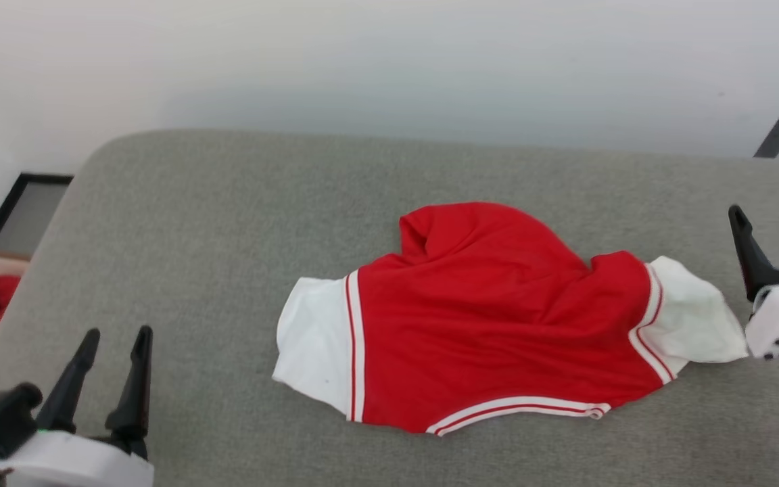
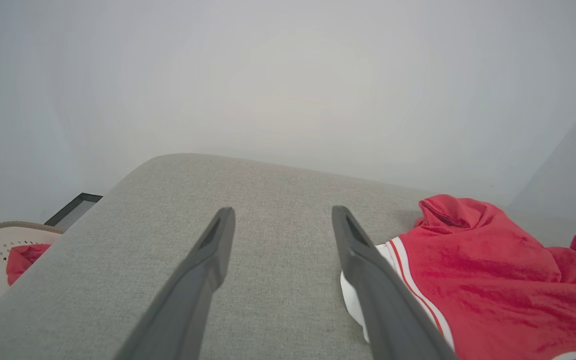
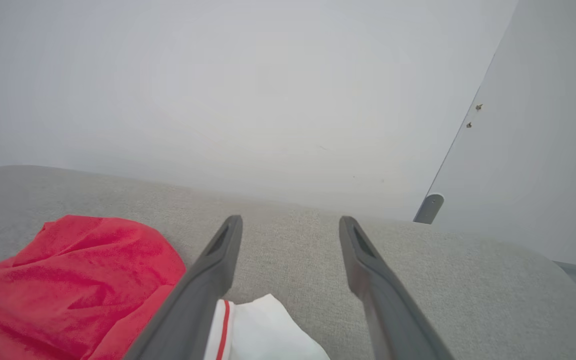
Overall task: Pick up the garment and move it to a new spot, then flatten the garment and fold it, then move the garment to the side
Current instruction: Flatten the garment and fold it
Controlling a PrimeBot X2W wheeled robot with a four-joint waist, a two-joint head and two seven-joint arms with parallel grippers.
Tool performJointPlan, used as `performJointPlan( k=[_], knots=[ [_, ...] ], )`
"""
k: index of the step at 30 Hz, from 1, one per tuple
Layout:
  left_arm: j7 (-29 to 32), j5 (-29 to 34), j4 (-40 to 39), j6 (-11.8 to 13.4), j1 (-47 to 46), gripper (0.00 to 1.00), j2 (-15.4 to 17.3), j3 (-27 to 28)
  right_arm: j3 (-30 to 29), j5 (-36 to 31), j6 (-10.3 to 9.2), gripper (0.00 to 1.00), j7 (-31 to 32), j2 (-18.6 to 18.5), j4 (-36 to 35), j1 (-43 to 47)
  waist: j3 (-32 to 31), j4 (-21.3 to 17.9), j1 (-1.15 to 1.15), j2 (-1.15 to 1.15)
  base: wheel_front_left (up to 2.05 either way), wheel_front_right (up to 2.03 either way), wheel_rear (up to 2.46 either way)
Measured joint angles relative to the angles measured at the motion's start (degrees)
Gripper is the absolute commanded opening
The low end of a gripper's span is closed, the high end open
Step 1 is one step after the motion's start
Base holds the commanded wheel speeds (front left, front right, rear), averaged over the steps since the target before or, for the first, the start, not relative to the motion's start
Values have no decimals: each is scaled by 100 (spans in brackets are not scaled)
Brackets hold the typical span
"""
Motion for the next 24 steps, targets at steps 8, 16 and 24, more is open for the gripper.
performJointPlan(
  k=[8, 16, 24],
  knots=[
    [-33, 319, -136, 57, 545, 100, 79, 134, -272, -204, 0, 100, -675, 209, -543, 812, -411, -320, 0, 0, 0, 0, 0],
    [-41, 628, -199, -73, 764, 100, -156, 379, -608, -288, 0, 100, -884, 367, -812, 1390, -645, -662, 0, 0, 0, 0, 0],
    [656, 291, -38, -603, 471, 100, -118, 140, -893, -304, 0, 100, -765, 553, -1104, 1724, -675, -863, 0, 0, 0, 0, 0]
  ],
)
